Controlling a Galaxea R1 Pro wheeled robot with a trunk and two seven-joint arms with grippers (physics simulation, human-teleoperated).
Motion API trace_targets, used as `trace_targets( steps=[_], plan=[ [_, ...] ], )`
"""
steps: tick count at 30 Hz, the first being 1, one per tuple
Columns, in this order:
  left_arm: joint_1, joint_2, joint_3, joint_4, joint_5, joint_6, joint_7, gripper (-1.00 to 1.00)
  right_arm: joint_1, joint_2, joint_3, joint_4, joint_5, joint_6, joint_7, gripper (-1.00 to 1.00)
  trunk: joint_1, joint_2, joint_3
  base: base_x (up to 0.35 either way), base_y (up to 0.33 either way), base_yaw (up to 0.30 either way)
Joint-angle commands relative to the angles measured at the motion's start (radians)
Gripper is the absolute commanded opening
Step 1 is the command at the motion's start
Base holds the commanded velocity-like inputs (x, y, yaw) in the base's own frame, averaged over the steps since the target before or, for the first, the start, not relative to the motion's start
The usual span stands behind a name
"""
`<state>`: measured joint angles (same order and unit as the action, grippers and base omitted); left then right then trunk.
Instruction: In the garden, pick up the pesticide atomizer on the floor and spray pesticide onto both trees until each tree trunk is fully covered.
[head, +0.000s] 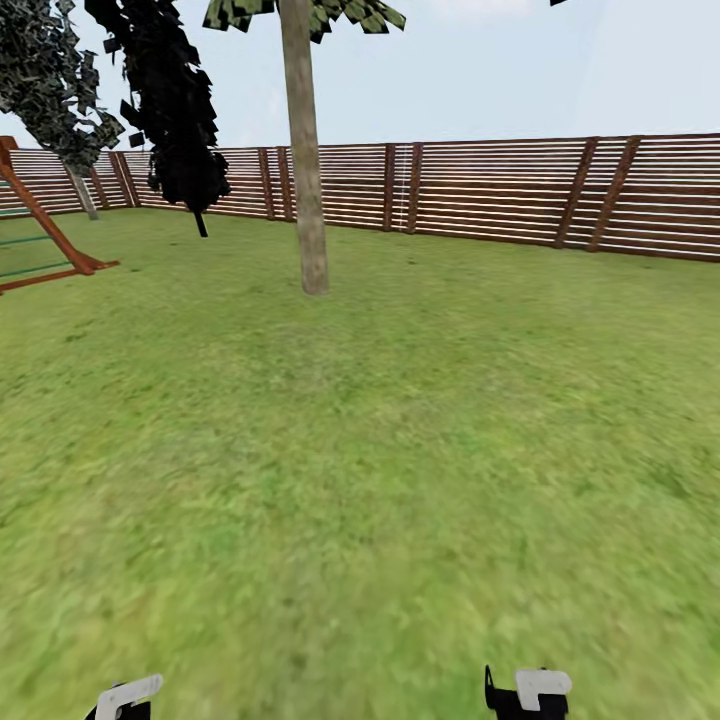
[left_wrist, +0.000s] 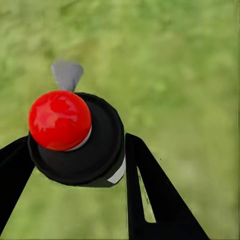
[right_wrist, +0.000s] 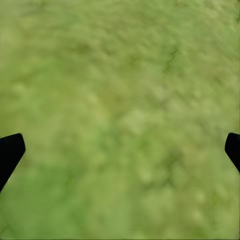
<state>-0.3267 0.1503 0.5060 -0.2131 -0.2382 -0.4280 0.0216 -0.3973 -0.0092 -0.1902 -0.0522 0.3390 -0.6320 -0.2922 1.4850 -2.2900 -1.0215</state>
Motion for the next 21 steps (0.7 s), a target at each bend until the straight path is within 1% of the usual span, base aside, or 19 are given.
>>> trace_targets(
  steps=[1, 21],
  plan=[
    [0.0, 0.0, 0.0, 0.0, 0.0, 0.0, 0.0, -1.0, 0.0, 0.0, 0.0, 0.0, 0.0, 0.0, 0.0, 1.0, 0.0, 0.0, 0.0, 0.338, 0.0, 0.0],
    [0.0, 0.0, 0.0, 0.0, -0.001, 0.0, 0.0, -1.0, 0.0, 0.0, 0.0, 0.0, 0.0, 0.0, 0.0, 1.0, 0.0, 0.0, 0.0, 0.338, 0.0, 0.0]
  ],
)
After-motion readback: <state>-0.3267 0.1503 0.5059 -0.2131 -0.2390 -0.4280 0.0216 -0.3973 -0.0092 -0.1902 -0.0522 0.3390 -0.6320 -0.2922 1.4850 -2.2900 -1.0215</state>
